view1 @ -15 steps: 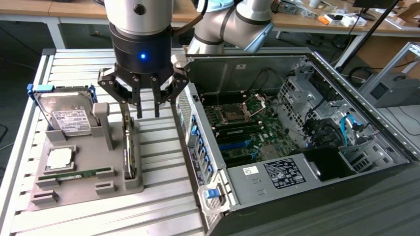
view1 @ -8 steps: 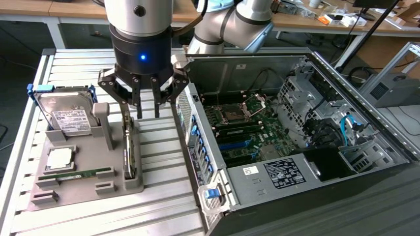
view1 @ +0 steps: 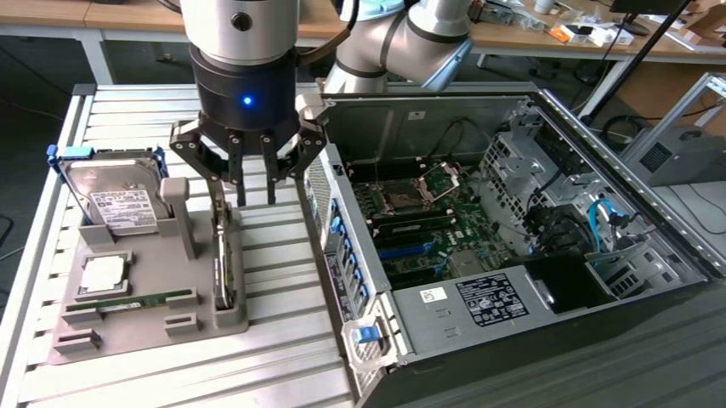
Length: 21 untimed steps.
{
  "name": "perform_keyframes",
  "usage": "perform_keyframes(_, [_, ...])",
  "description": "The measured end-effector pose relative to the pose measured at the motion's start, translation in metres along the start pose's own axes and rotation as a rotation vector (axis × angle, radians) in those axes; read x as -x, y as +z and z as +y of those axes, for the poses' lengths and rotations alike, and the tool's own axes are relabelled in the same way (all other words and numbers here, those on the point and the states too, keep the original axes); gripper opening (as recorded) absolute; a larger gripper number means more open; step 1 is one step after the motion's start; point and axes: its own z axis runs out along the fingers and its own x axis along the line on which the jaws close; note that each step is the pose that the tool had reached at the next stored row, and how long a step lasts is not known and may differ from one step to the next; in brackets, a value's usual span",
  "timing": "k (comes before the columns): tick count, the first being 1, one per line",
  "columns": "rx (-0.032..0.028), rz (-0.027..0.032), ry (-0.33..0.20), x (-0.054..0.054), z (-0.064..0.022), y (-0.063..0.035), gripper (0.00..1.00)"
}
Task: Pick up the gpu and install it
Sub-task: 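Pick up the gpu and move the gpu toward the slot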
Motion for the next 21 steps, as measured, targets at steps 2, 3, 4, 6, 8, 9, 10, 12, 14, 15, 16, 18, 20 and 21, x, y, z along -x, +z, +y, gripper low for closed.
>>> perform_keyframes(2, [0.0,0.0,0.0,0.0,0.0,0.0004,0.36])
perform_keyframes(3, [0.0,0.0,0.0,0.0,0.0,0.0006,0.36])
perform_keyframes(4, [0.0,0.0,0.0,0.0,0.0,0.0008,0.36])
perform_keyframes(6, [0.0,0.0,0.0,0.0,-0.0001,0.0012,0.36])
perform_keyframes(8, [0.0,0.0,0.0,-0.0001,-0.0001,0.0016,0.36])
perform_keyframes(9, [0.0,0.0,0.0,-0.0001,-0.0001,0.0018,0.36])
perform_keyframes(10, [0.0,0.0,0.0,-0.0001,-0.0001,0.002,0.36])
perform_keyframes(12, [0.0,0.0,0.0,-0.0001,-0.0001,0.0027,0.36])
perform_keyframes(14, [0.0,0.0,0.0,-0.0001,-0.0001,0.0031,0.36])
perform_keyframes(15, [0.0,0.0,0.0,-0.0001,-0.0002,0.0033,0.36])
perform_keyframes(16, [0.0,0.0,0.0,-0.0001,-0.0002,0.0035,0.36])
perform_keyframes(18, [0.0,0.0,0.0,-0.0001,-0.0002,0.0042,0.36])
perform_keyframes(20, [0.0,0.0,0.0,-0.0001,-0.0002,0.0048,0.36])
perform_keyframes(21, [0.0001,0.0,0.0,-0.0001,-0.0002,0.005,0.36])
